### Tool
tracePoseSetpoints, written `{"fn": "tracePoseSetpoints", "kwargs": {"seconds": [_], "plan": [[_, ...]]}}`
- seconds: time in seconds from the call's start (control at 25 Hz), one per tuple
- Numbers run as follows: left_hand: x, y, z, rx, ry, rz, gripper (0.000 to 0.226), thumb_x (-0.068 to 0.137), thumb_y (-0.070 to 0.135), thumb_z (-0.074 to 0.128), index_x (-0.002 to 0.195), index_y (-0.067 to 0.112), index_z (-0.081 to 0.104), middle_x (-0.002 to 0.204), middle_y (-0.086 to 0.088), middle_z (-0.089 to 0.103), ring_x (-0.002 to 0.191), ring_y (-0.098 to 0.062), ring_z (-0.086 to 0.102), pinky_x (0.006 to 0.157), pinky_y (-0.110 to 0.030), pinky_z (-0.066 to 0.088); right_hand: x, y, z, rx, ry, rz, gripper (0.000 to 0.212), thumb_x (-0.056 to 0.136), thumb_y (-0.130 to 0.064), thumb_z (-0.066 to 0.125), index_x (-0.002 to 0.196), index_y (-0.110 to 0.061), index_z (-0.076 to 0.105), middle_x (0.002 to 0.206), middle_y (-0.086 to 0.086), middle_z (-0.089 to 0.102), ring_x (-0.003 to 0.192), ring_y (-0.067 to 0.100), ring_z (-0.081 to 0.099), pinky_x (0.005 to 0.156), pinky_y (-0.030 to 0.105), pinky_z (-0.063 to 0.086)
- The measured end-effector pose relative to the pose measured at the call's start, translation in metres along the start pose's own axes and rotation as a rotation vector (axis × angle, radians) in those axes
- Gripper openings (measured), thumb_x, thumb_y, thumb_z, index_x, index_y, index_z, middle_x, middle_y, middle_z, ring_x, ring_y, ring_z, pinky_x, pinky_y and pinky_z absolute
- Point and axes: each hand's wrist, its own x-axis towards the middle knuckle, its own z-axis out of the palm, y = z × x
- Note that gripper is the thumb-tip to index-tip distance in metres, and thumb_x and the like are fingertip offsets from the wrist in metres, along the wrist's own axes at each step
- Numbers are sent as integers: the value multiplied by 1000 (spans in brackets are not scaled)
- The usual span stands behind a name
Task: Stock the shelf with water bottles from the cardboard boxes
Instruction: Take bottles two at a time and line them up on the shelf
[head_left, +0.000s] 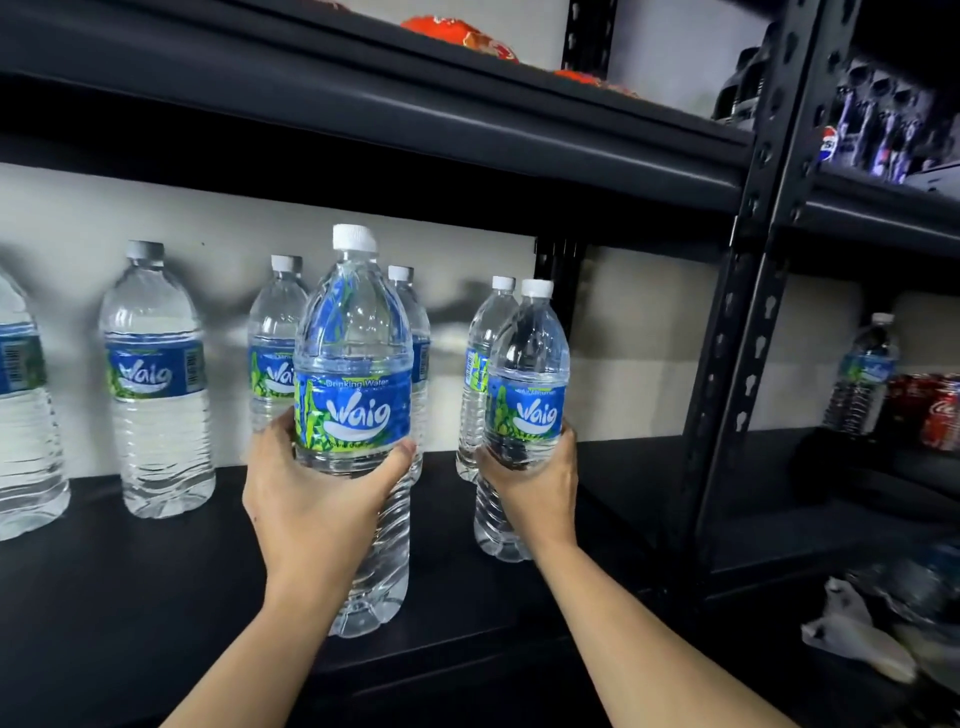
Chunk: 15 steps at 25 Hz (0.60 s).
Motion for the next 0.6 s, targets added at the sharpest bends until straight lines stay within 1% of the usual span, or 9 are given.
{"fn": "tracePoseSetpoints", "kwargs": {"seconds": [0.04,0.12,0.2,0.24,0.32,0.36,0.44,0.52,0.6], "plan": [[0,-1,1,-8,-1,1,75,53,44,94,115,24,57,109,1,65,104,-18,64,100,-39,50,-1,2,-2,-13,-28,5,92,61,-39,92,135,-17,43,124,-1,55,114,12,53,97,30,46],[1,-2,2,-12,-5,7,75,53,45,94,114,23,57,108,1,66,103,-18,64,100,-41,51,-2,5,-5,-56,-86,37,106,58,-49,90,144,-20,35,137,-1,50,126,14,49,105,36,45],[1,-2,3,0,-10,6,76,53,46,94,115,21,58,108,0,66,105,-19,63,101,-43,50,-9,13,-9,-125,-170,101,116,53,-56,86,149,-23,28,143,-1,46,132,16,46,107,39,44],[1,-1,4,-1,-13,2,76,53,45,94,116,21,59,108,0,66,105,-19,63,101,-44,49,-15,18,-14,-170,-220,131,115,53,-56,85,148,-24,29,140,-1,49,130,17,48,106,39,45],[0,2,5,-7,-15,3,76,54,43,95,117,20,58,109,1,65,107,-20,62,103,-44,48,-26,27,-23,-215,-277,204,97,56,-51,86,138,-25,41,127,-4,59,120,17,56,98,35,49],[-1,3,7,-8,-15,4,77,55,41,95,119,19,58,109,2,63,108,-20,60,104,-42,47,-28,31,-25,-222,-273,237,88,59,-48,87,132,-26,46,120,-6,63,113,16,60,94,32,51],[-2,1,8,-10,-27,-2,78,56,41,94,121,18,58,110,2,62,109,-19,59,104,-37,46,-26,37,-22,-221,-252,274,75,60,-48,88,123,-28,52,109,-9,66,102,14,63,88,30,52],[-2,-2,9,-11,-33,-16,80,54,47,93,120,20,58,112,2,64,110,-19,60,104,-40,47,-19,44,-14,-216,-258,315,69,57,-51,89,114,-31,56,103,-11,69,94,11,66,85,28,55],[-1,-6,9,-1,-29,-18,83,50,58,90,118,23,59,111,2,67,108,-20,63,102,-44,50,-10,50,-3,-173,-273,380,74,48,-60,88,110,-32,59,102,-12,72,91,8,69,82,32,59]]}}
